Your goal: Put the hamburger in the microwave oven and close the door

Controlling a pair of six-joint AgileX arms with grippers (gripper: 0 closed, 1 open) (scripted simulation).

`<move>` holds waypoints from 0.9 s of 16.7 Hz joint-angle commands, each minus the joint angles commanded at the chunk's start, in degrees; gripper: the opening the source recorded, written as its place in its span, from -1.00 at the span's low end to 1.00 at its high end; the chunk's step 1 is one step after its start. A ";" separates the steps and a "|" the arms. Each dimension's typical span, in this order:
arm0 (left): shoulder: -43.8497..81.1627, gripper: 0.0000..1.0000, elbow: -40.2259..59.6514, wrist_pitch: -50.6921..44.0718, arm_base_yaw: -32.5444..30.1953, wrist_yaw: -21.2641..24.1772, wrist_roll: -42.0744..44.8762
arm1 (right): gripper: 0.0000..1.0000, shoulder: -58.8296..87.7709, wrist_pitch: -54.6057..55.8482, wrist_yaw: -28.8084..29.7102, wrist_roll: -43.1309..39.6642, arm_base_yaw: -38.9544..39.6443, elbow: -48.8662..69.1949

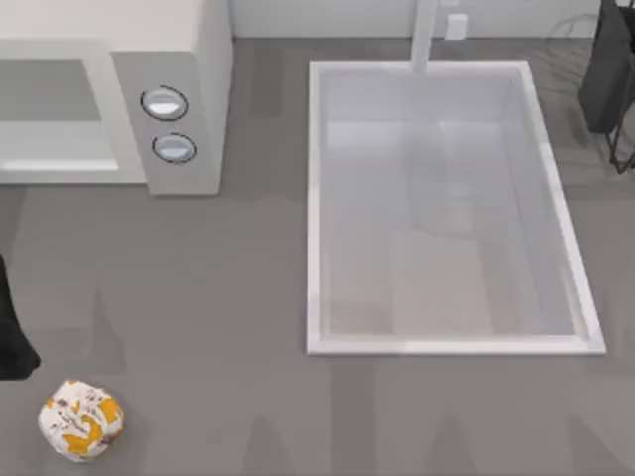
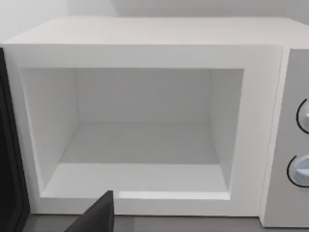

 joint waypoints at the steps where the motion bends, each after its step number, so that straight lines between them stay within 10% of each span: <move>1: 0.00 1.00 0.00 0.00 0.00 0.00 0.00 | 1.00 0.00 0.00 0.00 0.00 0.00 0.00; 15: 50.13 1.00 28.35 -33.74 -10.32 0.28 9.25 | 1.00 0.00 0.00 0.00 0.00 0.00 0.00</move>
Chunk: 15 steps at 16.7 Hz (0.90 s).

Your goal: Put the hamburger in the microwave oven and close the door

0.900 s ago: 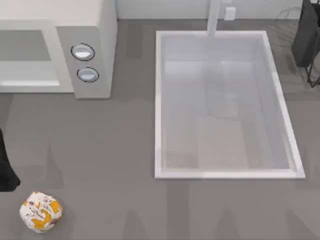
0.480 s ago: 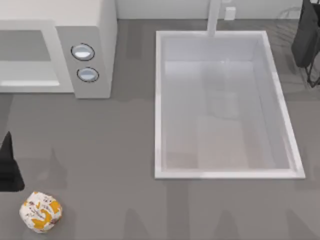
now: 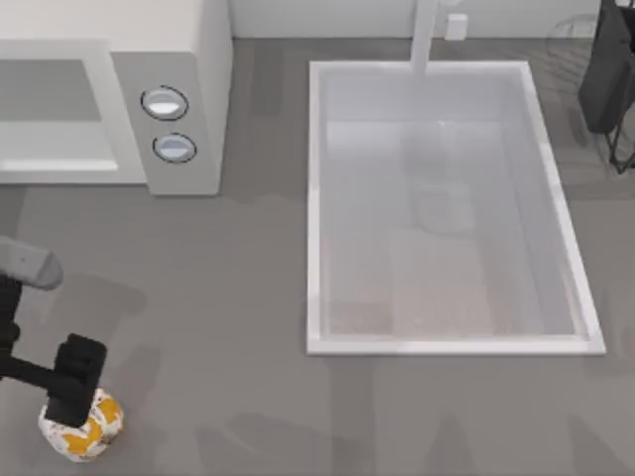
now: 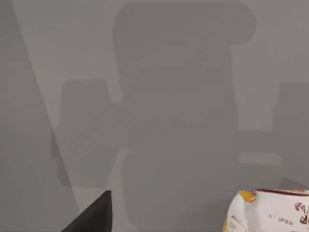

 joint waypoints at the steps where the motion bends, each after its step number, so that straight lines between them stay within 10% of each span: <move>1: 5.10 1.00 2.67 -3.25 -0.97 0.06 0.88 | 1.00 0.00 0.00 0.00 0.00 0.00 0.00; 15: 31.90 1.00 18.82 -21.50 -6.41 -0.18 6.17 | 1.00 0.00 0.00 0.00 0.00 0.00 0.00</move>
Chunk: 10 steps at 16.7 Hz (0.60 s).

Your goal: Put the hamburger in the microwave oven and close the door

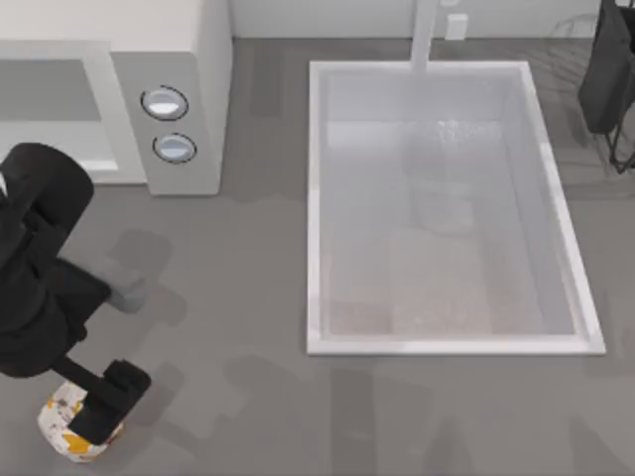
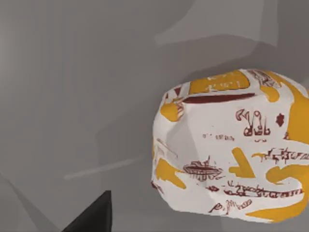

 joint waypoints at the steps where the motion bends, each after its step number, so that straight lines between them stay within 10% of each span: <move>1: 0.12 1.00 -0.11 0.17 -0.02 0.00 0.03 | 1.00 0.00 0.00 0.00 0.00 0.00 0.00; 10: 10.05 1.00 -9.56 19.83 -0.14 -0.02 0.35 | 1.00 0.00 0.00 0.00 0.00 0.00 0.00</move>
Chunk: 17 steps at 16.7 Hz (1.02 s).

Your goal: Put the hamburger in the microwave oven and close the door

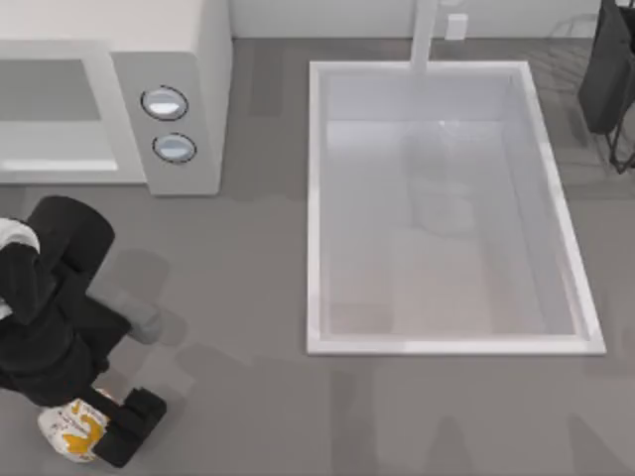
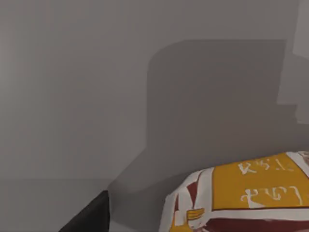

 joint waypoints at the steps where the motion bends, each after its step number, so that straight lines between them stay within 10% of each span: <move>1: 0.80 1.00 -0.70 1.29 0.00 0.00 0.01 | 1.00 0.00 0.00 0.00 0.00 0.00 0.00; 6: 1.30 1.00 -1.15 2.07 0.00 0.00 0.03 | 1.00 0.00 0.00 0.00 0.00 0.00 0.00; 17: 1.30 -0.66 -1.15 2.07 0.00 0.00 0.03 | 1.00 0.00 0.00 0.00 0.00 0.00 0.00</move>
